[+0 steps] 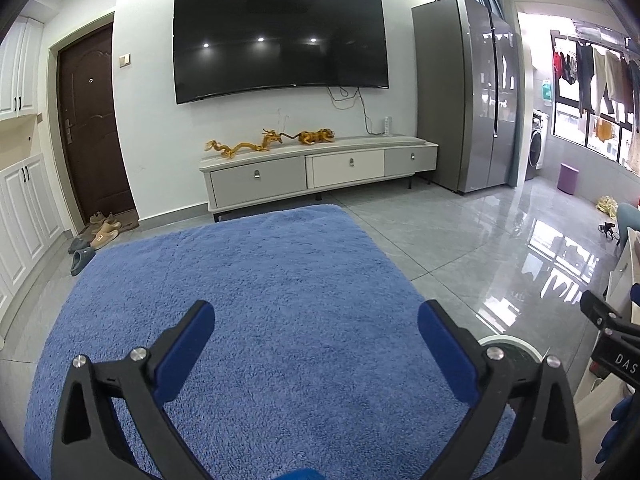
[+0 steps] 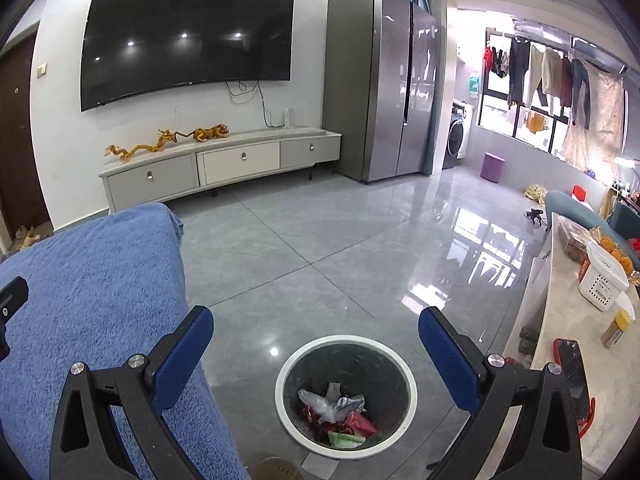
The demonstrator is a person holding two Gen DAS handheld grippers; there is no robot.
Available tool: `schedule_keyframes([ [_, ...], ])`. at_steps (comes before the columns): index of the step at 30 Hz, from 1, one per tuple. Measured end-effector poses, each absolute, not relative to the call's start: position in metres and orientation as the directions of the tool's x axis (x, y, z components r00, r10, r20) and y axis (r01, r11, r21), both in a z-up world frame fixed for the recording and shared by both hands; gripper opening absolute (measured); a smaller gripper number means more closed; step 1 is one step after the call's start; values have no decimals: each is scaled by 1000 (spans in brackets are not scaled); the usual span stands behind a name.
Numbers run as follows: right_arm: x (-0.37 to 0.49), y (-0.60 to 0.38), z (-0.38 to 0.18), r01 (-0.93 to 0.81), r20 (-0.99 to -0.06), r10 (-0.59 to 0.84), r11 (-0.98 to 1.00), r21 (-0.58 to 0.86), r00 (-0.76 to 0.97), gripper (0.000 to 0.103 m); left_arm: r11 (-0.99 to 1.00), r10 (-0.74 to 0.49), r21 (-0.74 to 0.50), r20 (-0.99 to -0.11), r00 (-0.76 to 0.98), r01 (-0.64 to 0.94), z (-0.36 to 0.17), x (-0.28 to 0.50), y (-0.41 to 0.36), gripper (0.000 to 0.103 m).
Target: Collect trash
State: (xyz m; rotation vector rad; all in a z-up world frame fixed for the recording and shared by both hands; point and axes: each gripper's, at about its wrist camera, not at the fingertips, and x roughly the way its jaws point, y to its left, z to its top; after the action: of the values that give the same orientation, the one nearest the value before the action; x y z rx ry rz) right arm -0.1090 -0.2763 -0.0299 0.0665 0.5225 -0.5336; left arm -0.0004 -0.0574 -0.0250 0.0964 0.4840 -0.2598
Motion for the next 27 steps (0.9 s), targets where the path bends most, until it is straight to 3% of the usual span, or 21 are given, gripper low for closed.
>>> schedule_keyframes([
  [27, -108, -276, -36, 522, -488, -492, 849, -84, 721, 103, 962, -221, 34, -480, 849, 270, -30, 4, -59, 103],
])
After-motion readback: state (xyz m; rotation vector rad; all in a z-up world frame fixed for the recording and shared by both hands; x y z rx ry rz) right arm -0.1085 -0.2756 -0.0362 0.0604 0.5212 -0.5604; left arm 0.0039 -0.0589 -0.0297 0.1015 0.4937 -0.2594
